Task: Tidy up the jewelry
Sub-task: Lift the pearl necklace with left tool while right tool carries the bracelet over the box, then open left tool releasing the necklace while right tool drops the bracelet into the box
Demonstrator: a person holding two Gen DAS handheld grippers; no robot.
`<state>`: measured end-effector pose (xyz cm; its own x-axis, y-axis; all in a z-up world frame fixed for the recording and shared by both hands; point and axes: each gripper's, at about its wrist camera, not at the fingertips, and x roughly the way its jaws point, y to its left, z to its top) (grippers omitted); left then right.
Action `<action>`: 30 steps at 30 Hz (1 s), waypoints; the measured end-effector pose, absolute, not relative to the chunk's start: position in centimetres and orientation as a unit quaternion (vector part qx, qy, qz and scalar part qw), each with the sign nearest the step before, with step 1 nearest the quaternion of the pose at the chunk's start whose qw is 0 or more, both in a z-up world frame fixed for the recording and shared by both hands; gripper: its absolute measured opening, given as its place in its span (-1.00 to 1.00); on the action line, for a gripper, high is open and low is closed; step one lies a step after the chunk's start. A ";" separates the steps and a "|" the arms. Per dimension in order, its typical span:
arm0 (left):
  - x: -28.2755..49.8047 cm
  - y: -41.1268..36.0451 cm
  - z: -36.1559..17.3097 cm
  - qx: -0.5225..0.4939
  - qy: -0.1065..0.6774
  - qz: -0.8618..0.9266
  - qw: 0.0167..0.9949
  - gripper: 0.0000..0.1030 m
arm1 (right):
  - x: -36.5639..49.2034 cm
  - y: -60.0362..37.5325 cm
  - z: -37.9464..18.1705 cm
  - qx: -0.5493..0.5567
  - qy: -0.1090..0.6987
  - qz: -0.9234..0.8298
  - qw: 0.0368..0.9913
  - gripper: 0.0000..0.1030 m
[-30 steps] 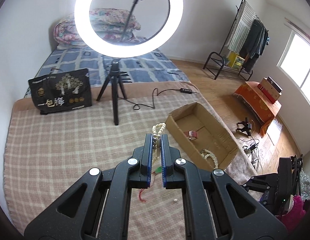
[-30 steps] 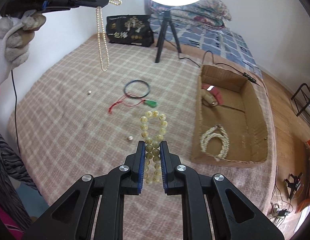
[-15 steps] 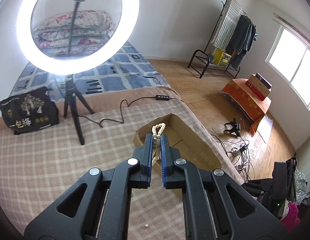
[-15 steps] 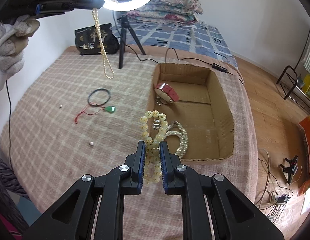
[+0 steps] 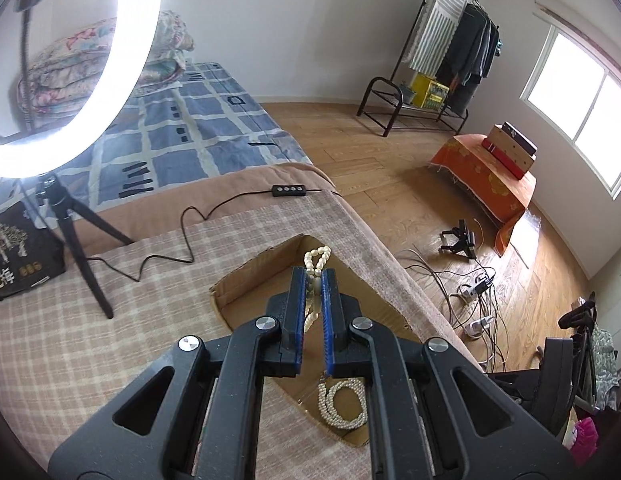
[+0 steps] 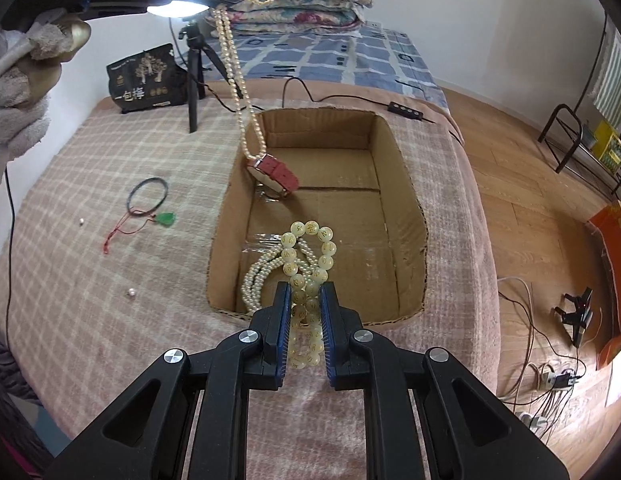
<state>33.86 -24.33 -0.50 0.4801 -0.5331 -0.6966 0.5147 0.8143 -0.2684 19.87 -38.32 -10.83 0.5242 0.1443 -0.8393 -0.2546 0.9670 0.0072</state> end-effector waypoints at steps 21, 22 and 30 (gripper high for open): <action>36.3 -30.5 -3.9 0.015 0.433 -0.303 0.849 -0.89 | 21.3 -39.3 -12.5 -0.057 0.491 0.102 0.863 -0.75; 36.2 -30.7 -3.9 0.016 0.434 -0.304 0.848 -0.90 | 21.4 -39.2 -12.6 -0.057 0.492 0.103 0.863 -0.75; 35.8 -30.8 -3.9 0.030 0.436 -0.296 0.849 -0.44 | 21.1 -38.2 -12.1 -0.105 0.469 0.067 0.874 0.38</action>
